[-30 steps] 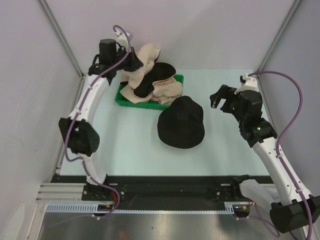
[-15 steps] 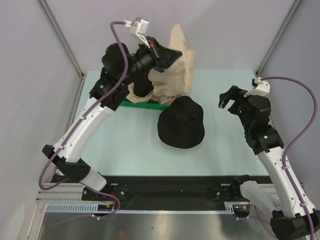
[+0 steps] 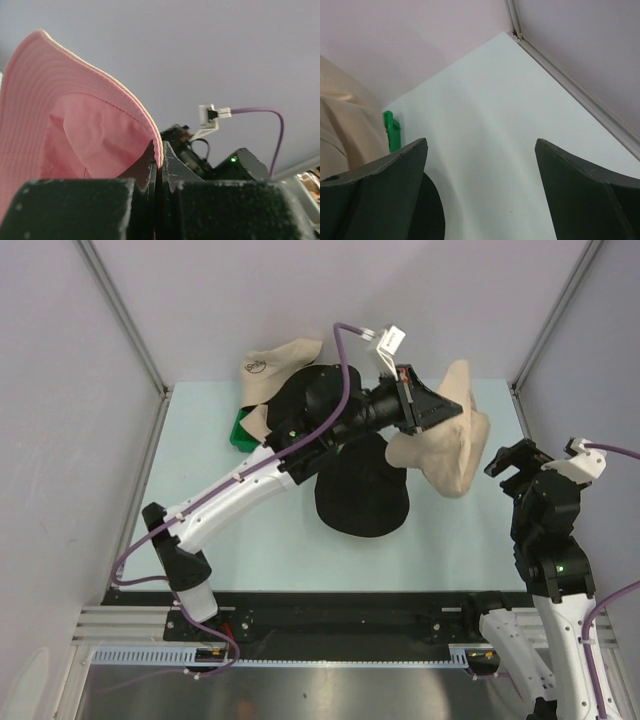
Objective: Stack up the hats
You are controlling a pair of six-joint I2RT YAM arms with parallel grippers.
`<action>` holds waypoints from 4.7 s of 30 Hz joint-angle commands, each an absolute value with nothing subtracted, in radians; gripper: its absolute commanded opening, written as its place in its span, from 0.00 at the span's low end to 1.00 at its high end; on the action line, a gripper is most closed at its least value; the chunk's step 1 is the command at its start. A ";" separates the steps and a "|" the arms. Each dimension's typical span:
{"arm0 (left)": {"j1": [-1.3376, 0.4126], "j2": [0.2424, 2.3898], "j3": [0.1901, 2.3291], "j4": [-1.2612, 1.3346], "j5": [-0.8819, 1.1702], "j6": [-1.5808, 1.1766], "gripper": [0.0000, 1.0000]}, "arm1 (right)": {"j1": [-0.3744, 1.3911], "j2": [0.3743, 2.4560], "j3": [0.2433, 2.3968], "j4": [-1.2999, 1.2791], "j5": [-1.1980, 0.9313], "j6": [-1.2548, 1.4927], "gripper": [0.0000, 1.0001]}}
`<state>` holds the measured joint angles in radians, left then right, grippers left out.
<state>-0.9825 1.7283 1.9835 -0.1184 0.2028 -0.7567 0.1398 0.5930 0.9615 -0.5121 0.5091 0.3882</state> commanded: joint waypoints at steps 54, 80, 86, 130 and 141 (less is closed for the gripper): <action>-0.500 1.476 0.899 0.252 0.238 -0.799 0.00 | 0.143 0.819 0.890 -0.292 -0.199 0.386 0.93; -0.494 1.382 0.723 0.472 0.391 -0.802 0.48 | 0.109 1.032 0.716 0.046 -0.726 0.551 0.92; -0.480 1.354 0.701 0.514 0.382 -0.847 0.60 | 0.110 1.095 0.733 0.074 -0.764 0.551 0.88; -0.476 1.552 0.729 0.327 0.319 -0.755 0.00 | 0.135 1.134 0.848 -0.267 -0.529 0.433 0.71; -0.474 1.538 0.827 0.253 0.345 -0.643 0.00 | -0.101 1.083 0.832 -0.140 -0.787 0.534 0.82</action>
<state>-0.4740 1.5166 0.7628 0.3328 0.3393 -0.7391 -0.0715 1.0660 0.8299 -0.1951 -0.6559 0.5091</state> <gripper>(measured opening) 0.022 0.825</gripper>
